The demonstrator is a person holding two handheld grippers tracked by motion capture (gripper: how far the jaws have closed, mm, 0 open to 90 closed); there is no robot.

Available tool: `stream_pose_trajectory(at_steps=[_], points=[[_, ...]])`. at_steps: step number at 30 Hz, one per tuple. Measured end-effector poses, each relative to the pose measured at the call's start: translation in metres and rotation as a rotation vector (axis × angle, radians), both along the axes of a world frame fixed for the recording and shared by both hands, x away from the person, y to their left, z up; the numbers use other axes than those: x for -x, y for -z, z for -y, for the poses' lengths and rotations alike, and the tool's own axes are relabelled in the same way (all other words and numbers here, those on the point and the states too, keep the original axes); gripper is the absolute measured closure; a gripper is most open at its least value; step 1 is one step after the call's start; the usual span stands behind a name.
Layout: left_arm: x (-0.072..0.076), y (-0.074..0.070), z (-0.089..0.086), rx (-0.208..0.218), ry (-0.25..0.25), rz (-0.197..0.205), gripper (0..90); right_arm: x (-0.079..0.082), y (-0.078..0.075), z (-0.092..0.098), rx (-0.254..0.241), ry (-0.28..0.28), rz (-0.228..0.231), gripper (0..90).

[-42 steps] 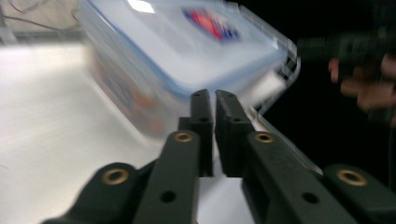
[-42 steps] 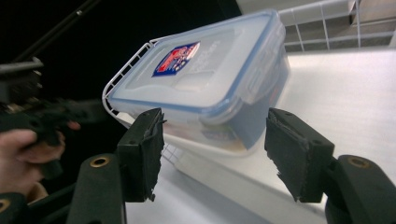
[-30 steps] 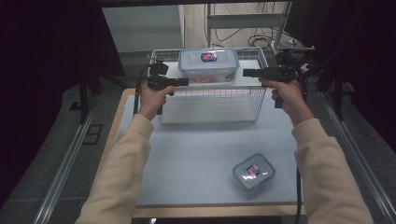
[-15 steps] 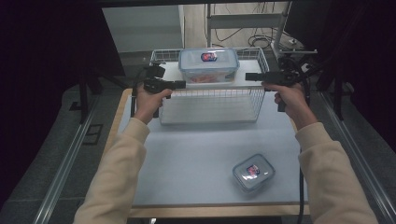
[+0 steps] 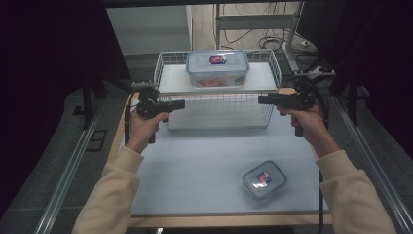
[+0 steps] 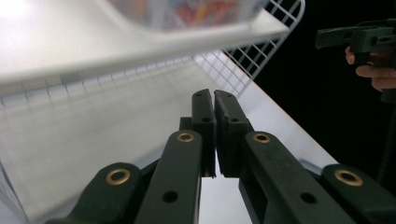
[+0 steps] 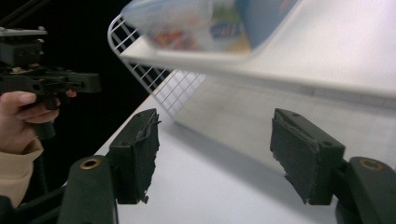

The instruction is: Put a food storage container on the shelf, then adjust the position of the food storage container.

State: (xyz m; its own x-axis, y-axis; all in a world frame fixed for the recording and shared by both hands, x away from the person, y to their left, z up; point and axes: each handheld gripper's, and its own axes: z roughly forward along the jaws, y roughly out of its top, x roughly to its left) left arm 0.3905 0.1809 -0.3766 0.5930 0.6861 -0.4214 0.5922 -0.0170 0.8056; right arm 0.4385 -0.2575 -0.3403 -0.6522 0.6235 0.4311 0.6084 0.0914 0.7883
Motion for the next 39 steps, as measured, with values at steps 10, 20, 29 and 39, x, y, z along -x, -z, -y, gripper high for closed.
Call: stream_pose_trajectory(at_steps=[10,20,29,39], points=[[0.042,0.042,-0.007,-0.012,0.005,0.000,80.2,0.046,0.046,0.021,0.022,-0.021,0.019,29.9],[0.071,0.080,0.007,-0.088,0.003,-0.010,37.0,0.084,0.086,0.038,0.055,-0.026,0.020,29.3],[0.081,0.099,0.003,-0.127,-0.003,-0.054,27.1,0.093,0.096,0.042,0.082,-0.035,0.023,29.6],[0.086,0.108,0.003,-0.142,-0.019,-0.060,24.5,0.103,0.092,0.038,0.124,-0.051,0.055,37.0]])
